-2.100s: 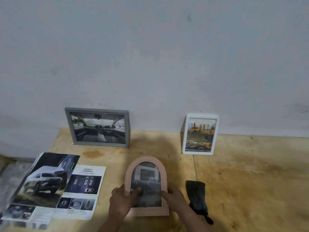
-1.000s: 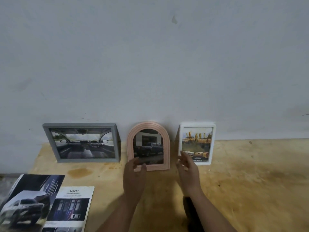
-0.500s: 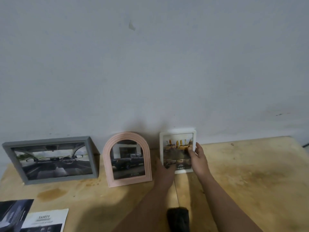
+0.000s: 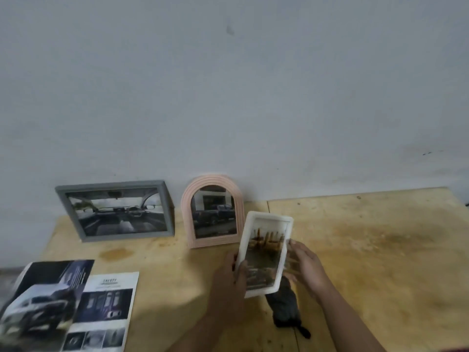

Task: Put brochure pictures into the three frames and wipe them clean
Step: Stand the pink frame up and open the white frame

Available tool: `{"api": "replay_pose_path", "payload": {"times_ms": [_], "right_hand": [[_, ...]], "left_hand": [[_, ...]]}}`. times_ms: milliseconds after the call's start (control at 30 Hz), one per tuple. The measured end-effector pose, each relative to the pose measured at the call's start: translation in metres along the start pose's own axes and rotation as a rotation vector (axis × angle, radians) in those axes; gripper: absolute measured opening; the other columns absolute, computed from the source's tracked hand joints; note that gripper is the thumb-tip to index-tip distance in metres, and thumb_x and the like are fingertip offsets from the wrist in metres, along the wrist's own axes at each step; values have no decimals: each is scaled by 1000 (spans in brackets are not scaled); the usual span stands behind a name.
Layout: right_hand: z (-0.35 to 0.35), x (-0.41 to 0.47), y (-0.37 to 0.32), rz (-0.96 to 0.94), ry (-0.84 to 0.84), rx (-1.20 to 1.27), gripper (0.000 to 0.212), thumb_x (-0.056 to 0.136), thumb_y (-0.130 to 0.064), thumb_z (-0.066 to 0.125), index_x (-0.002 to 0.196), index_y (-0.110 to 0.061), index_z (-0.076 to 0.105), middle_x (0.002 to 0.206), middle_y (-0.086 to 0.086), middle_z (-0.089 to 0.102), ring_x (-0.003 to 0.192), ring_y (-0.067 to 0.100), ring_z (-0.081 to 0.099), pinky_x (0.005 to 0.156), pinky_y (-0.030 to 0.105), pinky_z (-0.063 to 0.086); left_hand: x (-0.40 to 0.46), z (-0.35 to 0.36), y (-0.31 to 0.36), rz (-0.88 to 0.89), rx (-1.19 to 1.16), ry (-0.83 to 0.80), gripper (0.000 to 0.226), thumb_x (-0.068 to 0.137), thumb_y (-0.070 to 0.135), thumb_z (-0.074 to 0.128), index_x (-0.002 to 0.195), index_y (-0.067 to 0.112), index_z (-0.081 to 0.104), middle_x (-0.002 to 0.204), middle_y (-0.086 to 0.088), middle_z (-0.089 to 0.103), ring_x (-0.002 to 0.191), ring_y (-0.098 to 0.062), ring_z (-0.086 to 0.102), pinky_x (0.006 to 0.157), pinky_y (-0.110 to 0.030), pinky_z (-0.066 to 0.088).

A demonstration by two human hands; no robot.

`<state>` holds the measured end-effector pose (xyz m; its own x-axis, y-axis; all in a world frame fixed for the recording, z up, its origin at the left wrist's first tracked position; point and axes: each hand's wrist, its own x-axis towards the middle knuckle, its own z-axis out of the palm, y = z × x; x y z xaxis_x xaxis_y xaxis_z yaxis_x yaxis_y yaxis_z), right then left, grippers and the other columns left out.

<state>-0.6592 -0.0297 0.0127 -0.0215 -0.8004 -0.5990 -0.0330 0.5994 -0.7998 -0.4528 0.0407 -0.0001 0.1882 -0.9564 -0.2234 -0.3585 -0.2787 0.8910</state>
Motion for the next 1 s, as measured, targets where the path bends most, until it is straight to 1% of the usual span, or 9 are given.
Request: {"api": "replay_pose_path", "payload": {"times_ms": [133, 300, 467, 567, 633, 700, 800, 900, 1000], "right_hand": [[45, -22, 19, 55, -107, -45, 34, 103, -47, 50, 127, -28, 65, 125, -2, 69, 114, 23, 65, 96, 47, 55], [83, -45, 42, -7, -25, -87, 39, 104, -42, 52, 137, -23, 61, 119, 0, 70, 108, 20, 67, 81, 34, 55], [104, -59, 62, 19, -34, -203, 24, 106, -27, 53, 126, -21, 66, 101, 4, 74, 88, 18, 69, 71, 26, 56], [112, -62, 80, 47, -111, -332, 32, 102, -30, 59, 134, -25, 63, 108, 13, 74, 96, 26, 71, 90, 43, 60], [116, -63, 91, 31, -161, -482, 46, 95, -41, 64, 139, -29, 59, 110, 3, 73, 102, 20, 71, 98, 50, 56], [123, -64, 99, 18, -191, -593, 63, 83, -56, 63, 141, -31, 57, 108, -4, 73, 101, 16, 70, 96, 49, 56], [139, -66, 100, -27, -193, -788, 65, 89, -54, 63, 147, -27, 51, 124, -1, 67, 113, 19, 64, 100, 42, 53], [153, -64, 92, -117, -195, -1001, 65, 94, -45, 63, 152, -22, 44, 142, 8, 52, 126, 27, 57, 106, 39, 48], [166, -55, 88, -126, -228, -1163, 69, 95, -39, 63, 154, -19, 36, 147, 16, 43, 129, 34, 52, 106, 42, 47]], "left_hand": [[-35, -62, -24, 186, 234, 62, 21, 104, 30, 54, 125, 29, 55, 99, 13, 70, 78, -3, 67, 61, -11, 44], [-71, -115, -62, 394, 588, 111, 40, 95, 33, 52, 133, 30, 61, 126, 12, 72, 105, -7, 70, 80, -23, 59], [-83, -126, -119, 489, 929, -173, 49, 79, 21, 59, 127, 31, 64, 138, 10, 66, 123, -15, 64, 85, -34, 55], [-91, -122, -141, 473, 1013, -280, 43, 75, 26, 68, 118, 27, 66, 140, 2, 63, 116, -25, 63, 81, -40, 56], [-94, -121, -148, 452, 1044, -356, 49, 73, 26, 74, 121, 25, 64, 144, -2, 59, 117, -28, 60, 82, -42, 55], [-97, -122, -158, 454, 1071, -444, 54, 74, 25, 72, 127, 24, 62, 147, -5, 57, 122, -30, 59, 87, -42, 55], [-100, -133, -165, 411, 1055, -506, 65, 73, 25, 69, 136, 25, 56, 147, -8, 55, 124, -32, 60, 92, -44, 54], [-101, -146, -166, 238, 956, -459, 104, 69, 32, 81, 156, 28, 26, 150, -13, 52, 131, -38, 57, 94, -48, 55], [-94, -159, -176, 117, 893, -383, 111, 76, 51, 81, 159, 27, 11, 167, -19, 25, 154, -39, 27, 112, -57, 44]]}}
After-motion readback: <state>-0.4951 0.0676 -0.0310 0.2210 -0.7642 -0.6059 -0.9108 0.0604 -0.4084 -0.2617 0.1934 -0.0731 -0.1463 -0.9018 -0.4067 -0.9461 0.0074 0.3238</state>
